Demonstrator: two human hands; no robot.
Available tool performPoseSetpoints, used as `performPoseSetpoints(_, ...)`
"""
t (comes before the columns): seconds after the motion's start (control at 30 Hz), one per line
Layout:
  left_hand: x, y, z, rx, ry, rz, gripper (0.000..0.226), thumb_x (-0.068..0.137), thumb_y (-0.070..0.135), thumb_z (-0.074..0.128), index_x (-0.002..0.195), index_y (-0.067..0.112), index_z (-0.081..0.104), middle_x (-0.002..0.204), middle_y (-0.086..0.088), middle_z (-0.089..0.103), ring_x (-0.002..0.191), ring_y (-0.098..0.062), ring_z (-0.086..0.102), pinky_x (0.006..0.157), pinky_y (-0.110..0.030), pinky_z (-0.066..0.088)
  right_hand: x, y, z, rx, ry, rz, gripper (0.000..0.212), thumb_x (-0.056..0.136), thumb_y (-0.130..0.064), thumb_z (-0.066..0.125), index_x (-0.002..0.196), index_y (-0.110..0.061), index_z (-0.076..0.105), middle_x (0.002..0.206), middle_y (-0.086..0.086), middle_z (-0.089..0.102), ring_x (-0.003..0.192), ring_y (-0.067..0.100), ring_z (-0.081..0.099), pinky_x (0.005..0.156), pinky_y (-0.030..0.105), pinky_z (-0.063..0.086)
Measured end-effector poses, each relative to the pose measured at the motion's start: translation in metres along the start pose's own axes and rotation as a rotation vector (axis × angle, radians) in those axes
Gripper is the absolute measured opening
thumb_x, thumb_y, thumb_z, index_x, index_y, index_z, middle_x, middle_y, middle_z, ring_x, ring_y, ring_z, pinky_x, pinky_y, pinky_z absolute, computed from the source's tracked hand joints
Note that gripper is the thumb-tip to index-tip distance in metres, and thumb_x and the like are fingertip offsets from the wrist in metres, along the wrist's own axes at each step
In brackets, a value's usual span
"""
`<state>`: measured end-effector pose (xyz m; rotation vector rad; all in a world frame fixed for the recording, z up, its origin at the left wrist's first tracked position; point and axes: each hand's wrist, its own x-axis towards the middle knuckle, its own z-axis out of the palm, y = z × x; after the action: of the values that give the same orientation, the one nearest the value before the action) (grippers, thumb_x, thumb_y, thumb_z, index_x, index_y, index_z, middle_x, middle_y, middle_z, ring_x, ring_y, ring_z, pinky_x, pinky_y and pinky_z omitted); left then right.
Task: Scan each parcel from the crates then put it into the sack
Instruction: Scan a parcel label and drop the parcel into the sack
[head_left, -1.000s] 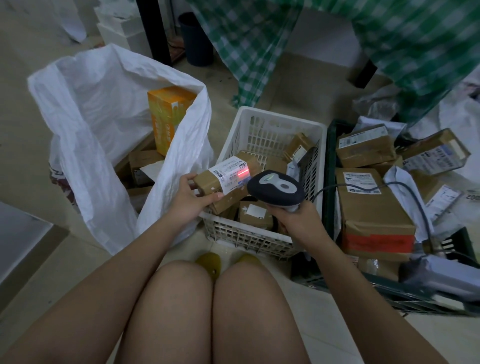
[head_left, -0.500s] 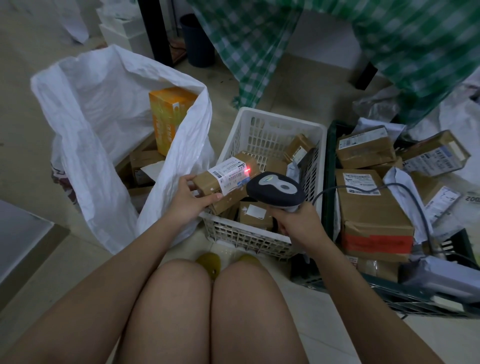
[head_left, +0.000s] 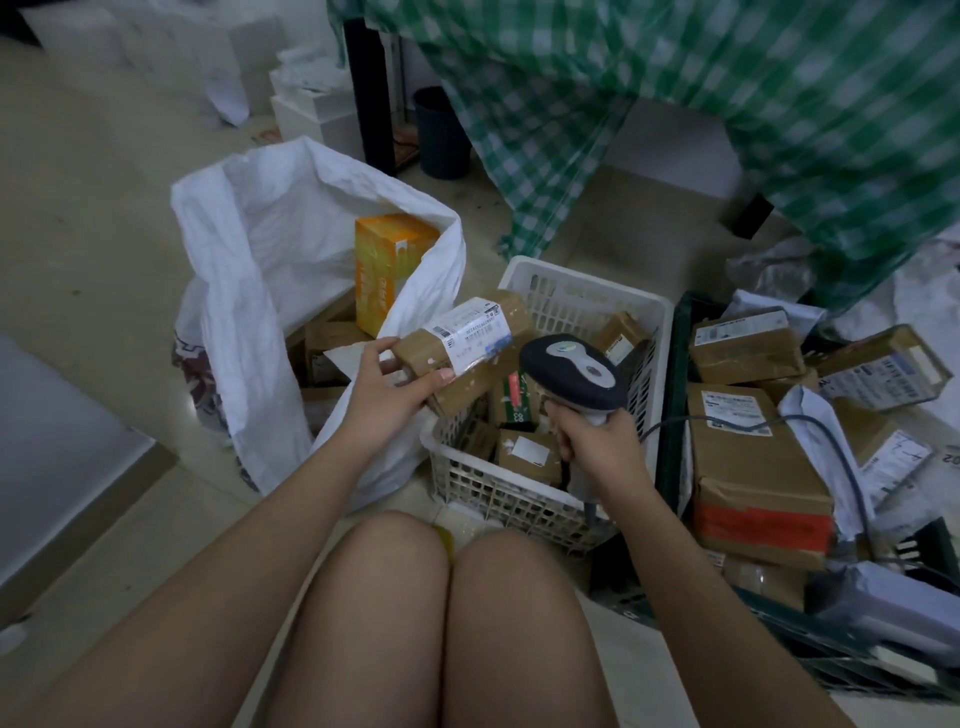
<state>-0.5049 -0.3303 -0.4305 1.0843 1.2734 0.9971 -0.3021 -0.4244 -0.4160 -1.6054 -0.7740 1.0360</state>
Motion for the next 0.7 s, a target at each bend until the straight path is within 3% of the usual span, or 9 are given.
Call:
performPoseSetpoints(0.17,-0.005,0.037,-0.029,-0.193,0.211,0.168,0.063,0.080,0.008,0.075,0.130,0.018,0.040,0.114,0.006,0.058,0.094,-0.002,0.063,0.077,-0.028,0.059,0.017,-0.021,0.029,0.032,0.037,-0.006,0.025,0.090,-0.008,0.064,0.068,-0.009,0.052,0.057,0.011,0.047,0.053,0.020,0.044,0.052,0.031,0.038)
performPoseSetpoints(0.23,0.006,0.044,-0.048,-0.208,0.314,0.228,0.071,0.080,0.012,0.076,0.136,0.019,0.034,0.116,0.010,0.056,0.101,-0.001,0.061,0.084,-0.024,0.056,0.026,-0.028,0.043,0.034,0.050,0.001,0.029,0.089,-0.010,0.063,0.064,-0.011,0.050,0.056,0.011,0.048,0.049,0.019,0.044,0.053,0.031,0.037)
performPoseSetpoints(0.3,0.023,0.046,-0.067,-0.018,0.412,0.322,0.083,0.078,0.027,0.079,0.144,0.025,0.029,0.133,0.003,0.046,0.119,-0.009,0.052,0.099,-0.030,0.048,0.035,-0.031,0.056,0.039,0.058,0.006,0.031,0.089,-0.011,0.064,0.062,-0.011,0.049,0.057,0.011,0.048,0.046,0.016,0.044,0.050,0.028,0.038)
performPoseSetpoints(0.4,0.061,0.047,-0.085,0.598,0.537,0.476,0.074,0.083,0.036,0.071,0.145,0.027,0.031,0.144,-0.011,0.031,0.131,-0.026,0.034,0.107,-0.037,0.034,0.049,-0.031,0.070,0.052,0.062,0.012,0.033,0.089,-0.012,0.066,0.061,-0.011,0.049,0.057,0.012,0.049,0.047,0.018,0.045,0.053,0.030,0.040)
performPoseSetpoints(0.47,0.088,0.045,-0.086,1.073,0.464,0.433,0.070,0.088,0.026,0.064,0.147,0.020,0.028,0.151,-0.022,0.019,0.138,-0.039,0.020,0.112,-0.049,0.027,0.059,-0.030,0.075,0.060,0.051,0.012,0.034,0.089,-0.012,0.065,0.060,-0.011,0.048,0.056,0.011,0.048,0.049,0.019,0.045,0.056,0.032,0.039)
performPoseSetpoints(0.53,0.107,0.037,-0.080,1.281,0.313,0.264,0.068,0.092,0.023,0.058,0.149,0.017,0.023,0.156,-0.024,0.005,0.144,-0.041,0.005,0.117,-0.051,0.013,0.069,-0.026,0.075,0.052,0.042,0.019,0.033,0.089,-0.013,0.066,0.061,-0.012,0.049,0.056,0.011,0.049,0.050,0.020,0.046,0.056,0.032,0.040)
performPoseSetpoints(0.6,0.114,0.038,-0.071,1.200,0.229,0.183,0.059,0.093,0.024,0.054,0.147,0.016,0.029,0.157,-0.022,0.007,0.145,-0.038,0.006,0.117,-0.046,0.013,0.076,-0.022,0.069,0.029,0.030,0.024,0.032,0.088,-0.016,0.068,0.061,-0.012,0.051,0.055,0.010,0.051,0.052,0.022,0.047,0.056,0.033,0.041)
performPoseSetpoints(0.7,0.105,0.043,-0.051,0.983,0.148,0.289,0.046,0.091,0.020,0.054,0.136,0.012,0.045,0.144,-0.020,0.034,0.136,-0.037,0.028,0.107,-0.042,0.028,0.082,-0.015,0.054,-0.008,0.028,0.012,0.035,0.090,-0.014,0.065,0.059,-0.010,0.049,0.052,0.011,0.048,0.048,0.019,0.046,0.052,0.030,0.042)
